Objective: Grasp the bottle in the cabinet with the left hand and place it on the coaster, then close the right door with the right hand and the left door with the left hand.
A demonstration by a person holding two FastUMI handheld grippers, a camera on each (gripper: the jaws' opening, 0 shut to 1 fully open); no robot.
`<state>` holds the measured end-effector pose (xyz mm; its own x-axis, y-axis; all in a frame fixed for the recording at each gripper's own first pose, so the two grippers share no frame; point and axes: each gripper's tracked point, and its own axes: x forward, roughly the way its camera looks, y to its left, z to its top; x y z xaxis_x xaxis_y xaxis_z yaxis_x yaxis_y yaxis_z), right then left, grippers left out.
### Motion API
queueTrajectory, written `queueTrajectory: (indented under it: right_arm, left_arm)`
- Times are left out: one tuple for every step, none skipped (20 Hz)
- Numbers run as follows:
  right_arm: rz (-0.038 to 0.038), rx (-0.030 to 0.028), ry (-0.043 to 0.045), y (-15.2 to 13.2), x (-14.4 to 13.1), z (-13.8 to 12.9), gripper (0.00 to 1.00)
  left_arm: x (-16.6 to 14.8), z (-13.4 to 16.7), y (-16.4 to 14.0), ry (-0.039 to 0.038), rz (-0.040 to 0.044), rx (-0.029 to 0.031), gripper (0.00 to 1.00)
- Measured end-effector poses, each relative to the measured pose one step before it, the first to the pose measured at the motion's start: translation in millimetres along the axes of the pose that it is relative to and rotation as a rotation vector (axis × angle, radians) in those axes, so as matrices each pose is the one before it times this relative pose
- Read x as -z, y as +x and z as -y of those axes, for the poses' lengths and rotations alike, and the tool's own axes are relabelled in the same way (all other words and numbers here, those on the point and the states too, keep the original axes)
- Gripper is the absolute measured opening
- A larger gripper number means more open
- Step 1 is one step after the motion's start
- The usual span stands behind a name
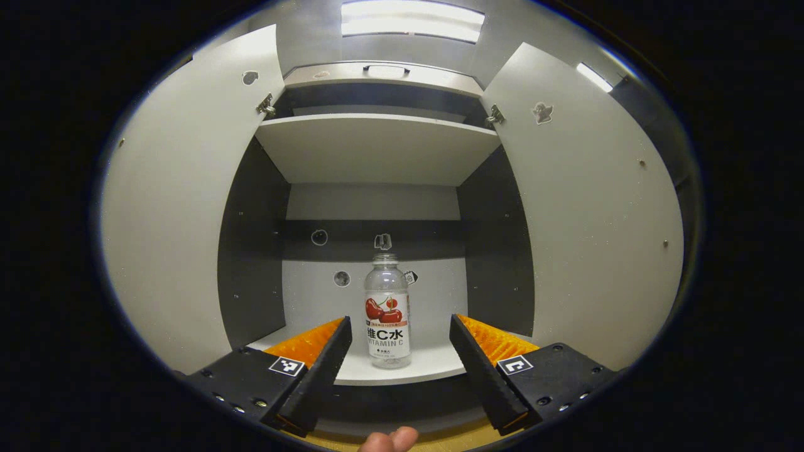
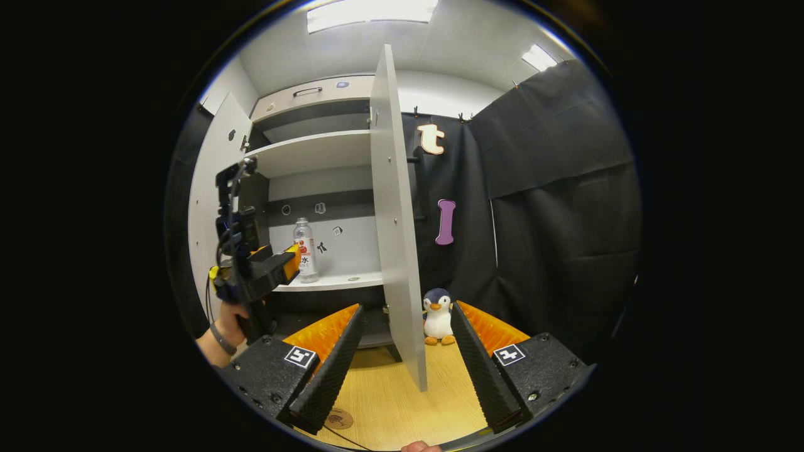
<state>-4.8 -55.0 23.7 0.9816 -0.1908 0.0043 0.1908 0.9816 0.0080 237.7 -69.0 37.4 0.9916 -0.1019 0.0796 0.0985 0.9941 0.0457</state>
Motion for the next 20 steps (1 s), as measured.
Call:
queueTrajectory:
  right_arm:
    - [-0.00137, 0.00496, -0.00343, 1.50, 0.06, 2.12, 0.85]
    - [-0.00097, 0.00648, -0.00180, 1.16, -1.11, 1.84, 0.85]
    - [-0.00258, 0.00545, -0.00050, 0.02, 0.95, 2.30, 0.85]
    - [-0.00299, 0.00454, 0.00152, 0.66, -0.38, 2.35, 0.85]
    - [-0.00351, 0.00505, 0.00169, 0.26, 0.40, 2.09, 0.85]
    - [-0.00070, 0.00521, 0.00129, -0.46, -1.16, 1.97, 0.85]
    - [0.00168, 0.00698, 0.00047, -0.25, -1.10, 2.45, 0.85]
    - [0.00143, 0.00739, -0.00104, 0.29, -1.93, 2.42, 0.85]
    - [0.00273, 0.00603, -0.00265, -0.96, -0.49, 1.99, 0.85]
    - [0.00083, 0.00632, -0.00423, 0.13, -1.02, 1.87, 0.85]
    - [0.00162, 0.00891, -0.00403, -0.11, 0.09, 2.79, 0.85]
    - [0.00051, 0.00800, -0.00028, -0.44, -0.80, 2.05, 0.85]
    - [-0.00256, 0.00563, 0.00331, -0.29, 1.19, 1.54, 0.85]
    - [-0.00337, 0.00381, 0.00486, -0.30, 0.37, 0.78, 0.85]
    - [-0.00304, 0.00504, 0.00439, -0.58, 1.09, 1.28, 0.85]
    - [-0.00228, 0.00450, 0.00288, -0.61, 0.78, 0.82, 0.85]
    - [-0.00047, 0.00445, 0.00067, -0.15, -0.17, 0.98, 0.85]
    - [0.00060, 0.00562, -0.00145, -0.70, 0.32, 1.53, 0.85]
    - [0.00139, 0.00333, -0.00137, -0.25, -0.71, 0.44, 0.85]
    - [0.00019, 0.00183, -0.00169, -0.45, -0.86, -0.09, 0.85]
  left_arm:
    - [3.12, -0.74, 11.20, -0.00492, -0.00907, -0.00173, 0.95]
    - [2.18, -2.97, 12.01, -0.00254, -0.00789, -0.00737, 0.95]
    - [2.74, -2.72, 10.40, -0.00004, -0.00779, -0.01003, 0.95]
    - [2.40, -2.49, 11.30, -0.00193, -0.00477, -0.01119, 0.95]
    - [4.50, -1.69, 9.93, 0.00036, -0.01078, -0.01122, 0.95]
    - [4.97, -1.71, 9.31, 0.00286, -0.01521, -0.00699, 0.95]
    - [5.31, -0.57, 8.66, 0.00312, -0.01489, -0.00368, 0.95]
    - [3.99, -2.50, 8.53, -0.00011, -0.01044, -0.00719, 0.95]
    - [2.71, -2.28, 7.65, -0.00456, -0.01008, -0.00543, 0.95]
    - [3.04, -1.49, 6.76, -0.00486, -0.00771, -0.00459, 0.95]
    - [2.51, -1.16, 5.74, -0.00125, -0.00670, -0.00650, 0.95]
    - [2.68, -1.60, 4.95, -0.00278, -0.00756, -0.00927, 0.95]
    - [2.63, -0.47, 4.44, -0.01082, -0.01006, -0.00182, 0.95]
    - [1.09, 0.80, 3.91, -0.02074, -0.00882, 0.00492, 0.95]
    - [-0.03, 1.22, 3.13, -0.02238, -0.00355, 0.00414, 0.95]
    - [-0.61, 0.05, 4.32, -0.01387, -0.00220, 0.00106, 0.95]
    - [-0.59, -0.64, 3.86, -0.00607, -0.00159, -0.00202, 0.95]
    - [-1.49, -1.65, 3.26, -0.00263, 0.00101, -0.00085, 0.95]
    - [-1.69, 0.90, 1.71, -0.00604, -0.00021, 0.00440, 0.95]
    - [-1.84, 0.81, 2.78, -0.00963, -0.00351, 0.00534, 0.95]
